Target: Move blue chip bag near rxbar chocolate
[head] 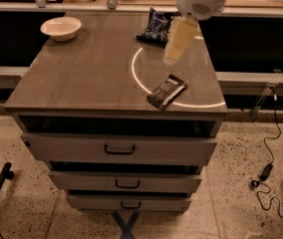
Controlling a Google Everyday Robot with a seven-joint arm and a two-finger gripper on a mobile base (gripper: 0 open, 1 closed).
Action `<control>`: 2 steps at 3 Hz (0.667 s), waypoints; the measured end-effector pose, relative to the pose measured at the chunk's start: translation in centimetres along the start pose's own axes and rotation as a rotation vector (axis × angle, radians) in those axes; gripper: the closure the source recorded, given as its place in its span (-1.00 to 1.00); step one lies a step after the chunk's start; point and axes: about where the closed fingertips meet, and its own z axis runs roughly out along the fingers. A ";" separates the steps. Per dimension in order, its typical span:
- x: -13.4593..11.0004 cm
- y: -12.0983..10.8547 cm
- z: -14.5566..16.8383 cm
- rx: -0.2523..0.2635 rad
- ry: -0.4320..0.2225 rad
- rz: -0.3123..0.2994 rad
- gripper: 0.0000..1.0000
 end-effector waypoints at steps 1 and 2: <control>-2.6 -6.0 4.8 0.110 0.076 0.036 -1.00; -2.5 -5.8 4.4 0.116 0.083 0.035 -1.00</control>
Offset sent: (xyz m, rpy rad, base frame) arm 0.0536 0.0228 0.0015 -0.0265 -0.0579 -0.0462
